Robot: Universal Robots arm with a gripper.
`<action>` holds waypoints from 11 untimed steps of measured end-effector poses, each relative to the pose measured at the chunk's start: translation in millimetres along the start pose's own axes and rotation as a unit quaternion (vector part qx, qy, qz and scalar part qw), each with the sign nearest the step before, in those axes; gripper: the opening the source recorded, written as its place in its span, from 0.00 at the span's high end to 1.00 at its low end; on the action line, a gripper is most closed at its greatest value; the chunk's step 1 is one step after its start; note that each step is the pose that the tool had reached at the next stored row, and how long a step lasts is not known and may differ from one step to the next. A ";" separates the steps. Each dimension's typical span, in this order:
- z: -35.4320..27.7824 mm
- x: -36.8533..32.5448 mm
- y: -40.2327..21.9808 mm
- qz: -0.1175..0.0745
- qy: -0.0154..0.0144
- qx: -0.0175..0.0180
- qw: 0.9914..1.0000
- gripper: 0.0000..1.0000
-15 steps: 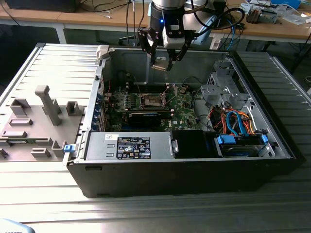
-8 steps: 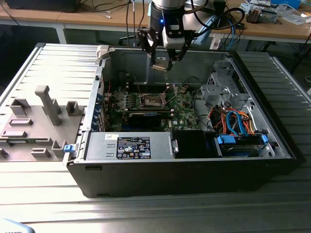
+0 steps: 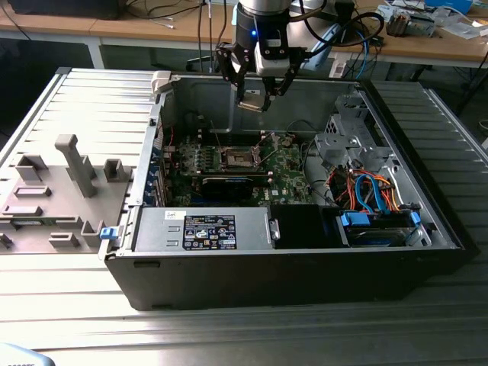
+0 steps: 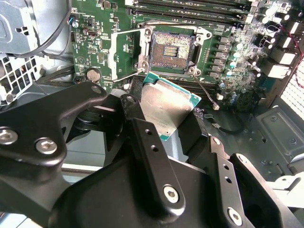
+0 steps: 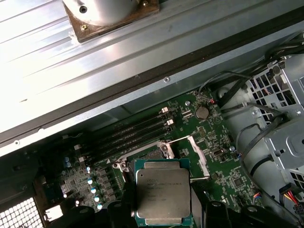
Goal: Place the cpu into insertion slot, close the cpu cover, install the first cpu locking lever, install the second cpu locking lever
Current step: 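Place the cpu into insertion slot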
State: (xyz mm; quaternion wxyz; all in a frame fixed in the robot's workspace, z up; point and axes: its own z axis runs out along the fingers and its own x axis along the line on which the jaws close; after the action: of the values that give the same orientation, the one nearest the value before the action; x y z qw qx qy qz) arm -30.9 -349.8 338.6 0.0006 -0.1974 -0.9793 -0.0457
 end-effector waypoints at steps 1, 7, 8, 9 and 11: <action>0.0 0.0 0.0 0.000 0.000 0.000 1.000 0.45; 0.0 0.0 0.0 0.002 0.000 0.000 1.000 0.45; 0.0 0.0 0.0 0.002 0.000 0.000 1.000 0.45; 0.0 0.0 0.0 0.002 0.000 0.000 1.000 0.45; 0.0 0.0 0.0 0.003 0.000 0.000 1.000 0.45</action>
State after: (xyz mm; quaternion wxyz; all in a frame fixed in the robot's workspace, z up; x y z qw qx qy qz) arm -30.9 -349.8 338.6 0.0005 -0.2001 -0.9787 -0.0458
